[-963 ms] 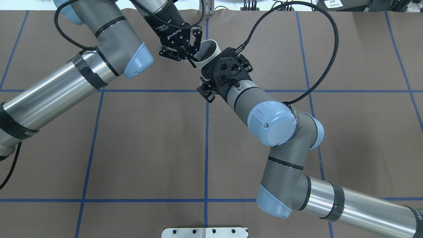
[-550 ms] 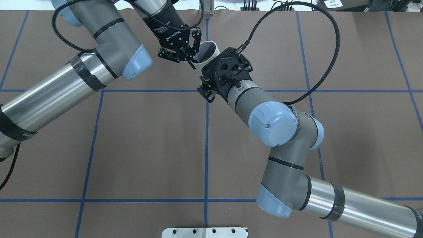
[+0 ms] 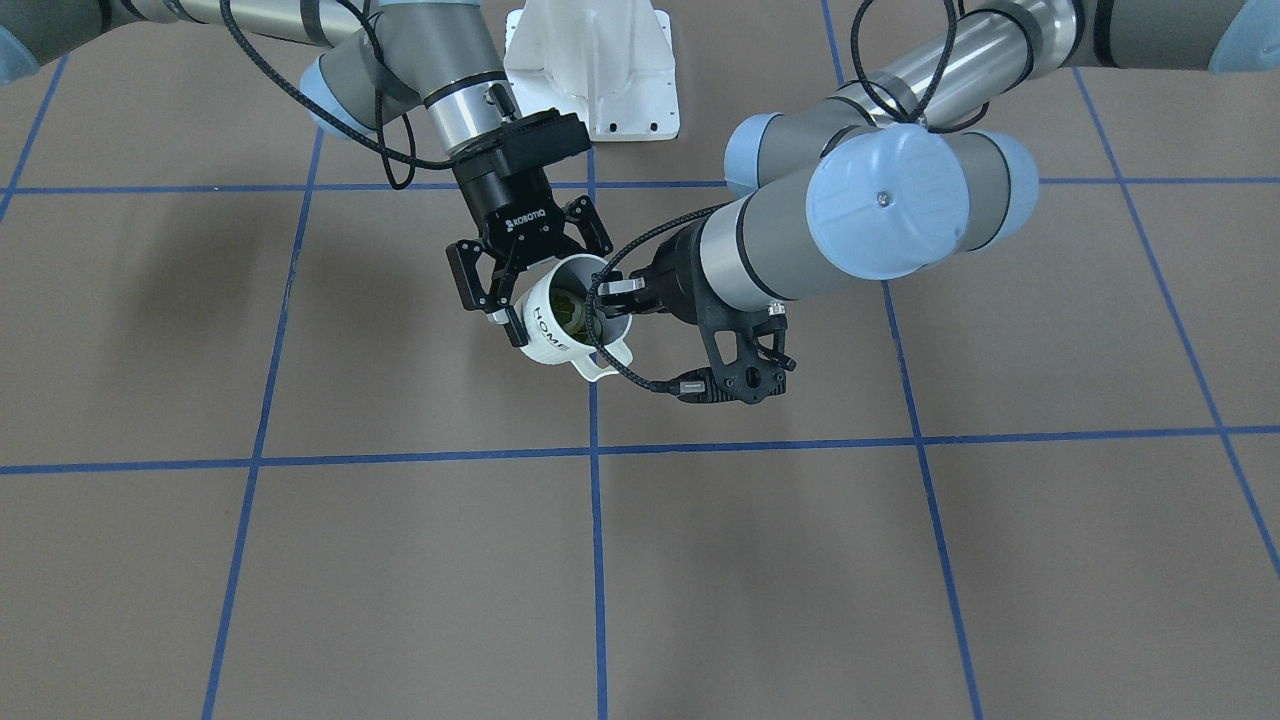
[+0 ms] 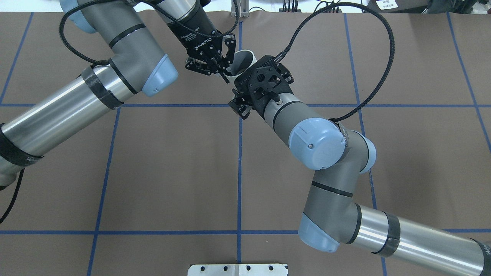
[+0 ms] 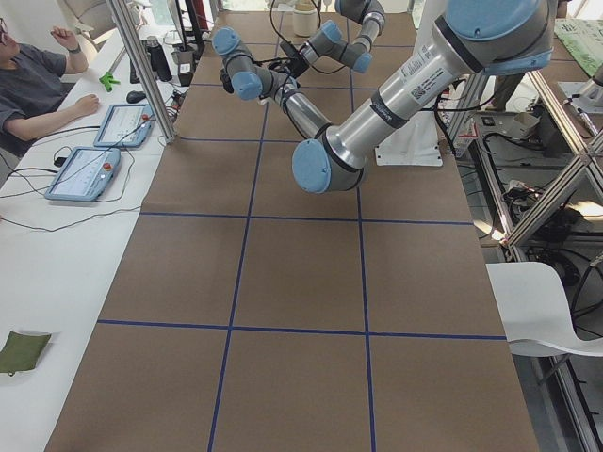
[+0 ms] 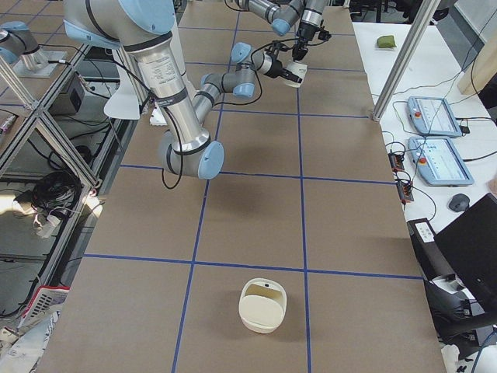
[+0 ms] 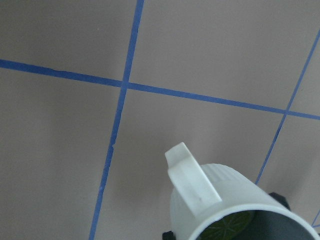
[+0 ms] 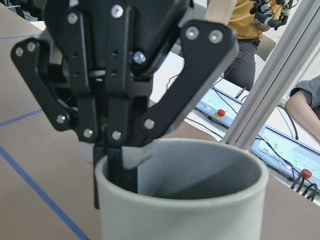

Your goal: Left arm hands cup to right arm to dump lemon

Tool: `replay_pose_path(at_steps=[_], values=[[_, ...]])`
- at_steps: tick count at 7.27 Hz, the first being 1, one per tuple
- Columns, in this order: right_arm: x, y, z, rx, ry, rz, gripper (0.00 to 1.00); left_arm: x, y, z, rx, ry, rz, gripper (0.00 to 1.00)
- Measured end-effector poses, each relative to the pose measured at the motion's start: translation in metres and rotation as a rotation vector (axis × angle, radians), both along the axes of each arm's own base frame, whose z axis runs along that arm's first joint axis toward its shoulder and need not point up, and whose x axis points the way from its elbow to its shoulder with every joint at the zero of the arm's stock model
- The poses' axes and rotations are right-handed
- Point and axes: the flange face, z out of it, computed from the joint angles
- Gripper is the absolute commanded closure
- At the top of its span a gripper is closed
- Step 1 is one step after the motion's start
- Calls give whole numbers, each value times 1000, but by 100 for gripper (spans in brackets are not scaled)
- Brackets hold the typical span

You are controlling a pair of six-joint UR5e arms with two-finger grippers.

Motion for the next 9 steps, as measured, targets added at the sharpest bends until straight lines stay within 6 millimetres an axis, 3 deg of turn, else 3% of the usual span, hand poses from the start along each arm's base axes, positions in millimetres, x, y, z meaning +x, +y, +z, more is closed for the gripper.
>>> replay_pose_path(at_steps=[1, 2, 3, 4, 5, 9], values=[[0, 0, 0, 0, 0, 0, 1, 1, 1, 0, 0, 0, 2, 100], [0, 0, 0, 0, 0, 0, 8, 1, 1, -1, 0, 1, 2, 100], [0, 0, 0, 0, 0, 0, 61, 0, 3, -3, 4, 5, 4, 100], [0, 0, 0, -5, -7, 1, 94, -2, 6, -4, 5, 12, 10, 4], [-1, 1, -2, -15, -19, 1, 100, -4, 8, -2, 11, 19, 18, 0], [0, -1, 1, -32, -27, 9, 100, -9, 14, 2, 66, 60, 27, 0]])
